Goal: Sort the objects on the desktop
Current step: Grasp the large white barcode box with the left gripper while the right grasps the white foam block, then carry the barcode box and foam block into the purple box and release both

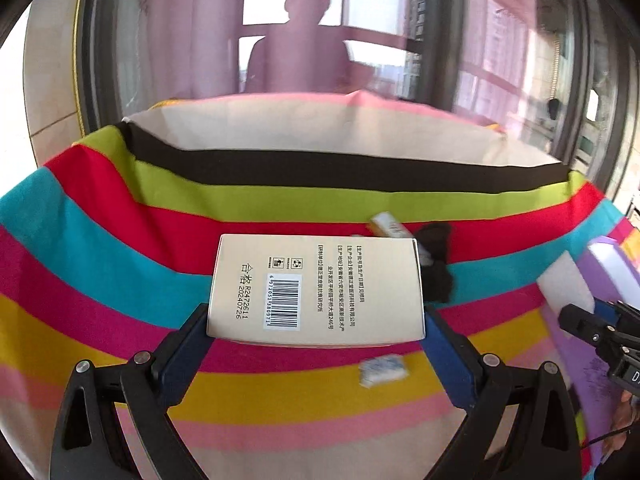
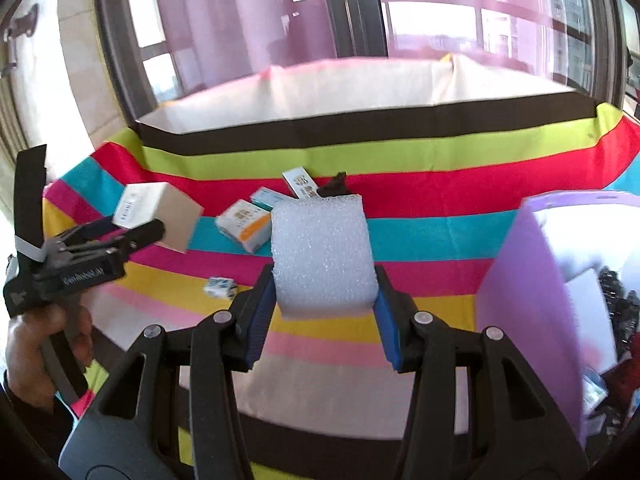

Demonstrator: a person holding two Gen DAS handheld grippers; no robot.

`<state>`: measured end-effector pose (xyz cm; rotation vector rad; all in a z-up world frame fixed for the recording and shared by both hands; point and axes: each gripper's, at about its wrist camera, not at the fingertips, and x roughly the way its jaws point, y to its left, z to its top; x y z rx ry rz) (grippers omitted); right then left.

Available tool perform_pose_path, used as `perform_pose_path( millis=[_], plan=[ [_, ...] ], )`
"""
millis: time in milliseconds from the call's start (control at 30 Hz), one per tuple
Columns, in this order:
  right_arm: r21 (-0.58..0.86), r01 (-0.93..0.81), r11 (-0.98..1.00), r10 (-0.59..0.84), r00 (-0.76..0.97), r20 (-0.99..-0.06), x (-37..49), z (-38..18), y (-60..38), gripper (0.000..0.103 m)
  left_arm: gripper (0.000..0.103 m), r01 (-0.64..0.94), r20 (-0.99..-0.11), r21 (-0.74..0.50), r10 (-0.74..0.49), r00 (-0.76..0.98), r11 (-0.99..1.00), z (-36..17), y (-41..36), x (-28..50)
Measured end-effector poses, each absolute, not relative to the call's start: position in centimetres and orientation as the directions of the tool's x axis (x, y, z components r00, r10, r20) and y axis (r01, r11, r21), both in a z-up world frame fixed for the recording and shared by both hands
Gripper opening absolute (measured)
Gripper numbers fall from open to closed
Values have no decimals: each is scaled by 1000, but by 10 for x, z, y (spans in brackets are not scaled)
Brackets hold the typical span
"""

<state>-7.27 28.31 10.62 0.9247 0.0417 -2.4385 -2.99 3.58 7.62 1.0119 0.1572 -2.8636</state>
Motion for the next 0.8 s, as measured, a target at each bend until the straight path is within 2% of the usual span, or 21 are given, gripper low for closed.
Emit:
perform_pose_path(
  millis=[433,800],
  plan=[
    [162,500,-851,-503,-684,-529,-15,160,334,50,99,-55,-567,-73,87,-819,-996,110,127,-9],
    [135,361,-923,-376,-767,-520,0,170,413,50,99,-251,-535,-51,239,-810,-967,127,210,-8]
  ],
)
